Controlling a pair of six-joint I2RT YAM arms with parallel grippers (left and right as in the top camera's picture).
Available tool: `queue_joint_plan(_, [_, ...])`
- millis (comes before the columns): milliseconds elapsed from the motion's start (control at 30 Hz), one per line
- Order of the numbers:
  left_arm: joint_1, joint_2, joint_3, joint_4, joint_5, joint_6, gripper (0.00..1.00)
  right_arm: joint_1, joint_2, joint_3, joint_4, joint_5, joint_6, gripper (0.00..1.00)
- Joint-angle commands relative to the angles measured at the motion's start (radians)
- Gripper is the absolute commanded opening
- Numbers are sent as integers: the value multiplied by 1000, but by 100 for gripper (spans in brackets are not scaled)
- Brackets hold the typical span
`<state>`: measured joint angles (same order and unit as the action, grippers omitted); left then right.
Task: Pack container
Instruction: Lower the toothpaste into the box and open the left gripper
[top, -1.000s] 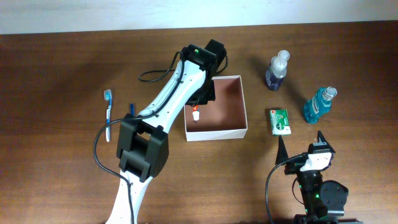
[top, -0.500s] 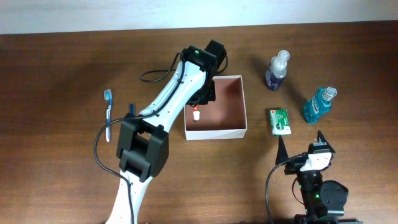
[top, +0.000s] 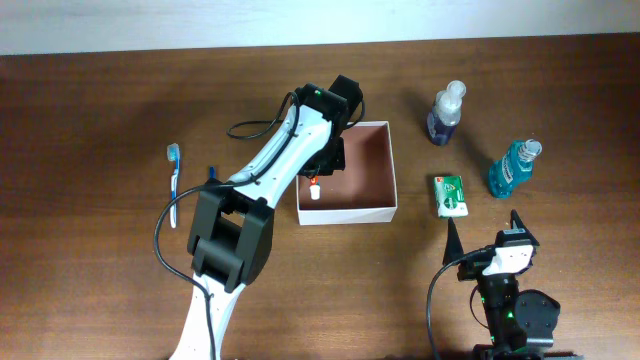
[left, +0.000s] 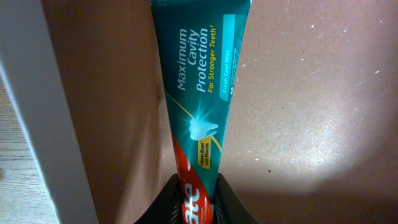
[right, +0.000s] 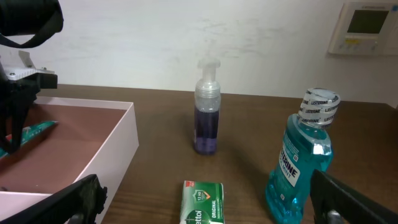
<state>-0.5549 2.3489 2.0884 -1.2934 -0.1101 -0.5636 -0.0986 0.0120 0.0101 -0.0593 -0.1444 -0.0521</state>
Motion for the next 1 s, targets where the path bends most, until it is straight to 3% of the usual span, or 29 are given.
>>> queue_joint_plan(0, [-2,13,-12,1,-18,19,16,-8,-8,-5,-5,-3,4,98])
queue_joint_plan(167, [-7,13,-27,-1,-18,19,23,-8,-8,-5,-5,-3,4,98])
queue_joint_plan(767, [-23,13,-71,26,-19,25,23,-8,-8,-5,-5,-3,4,98])
queue_joint_plan(967, [-23,13,-31,-2,-19,65,32,-8,-8,-5,-5,-3,4,98])
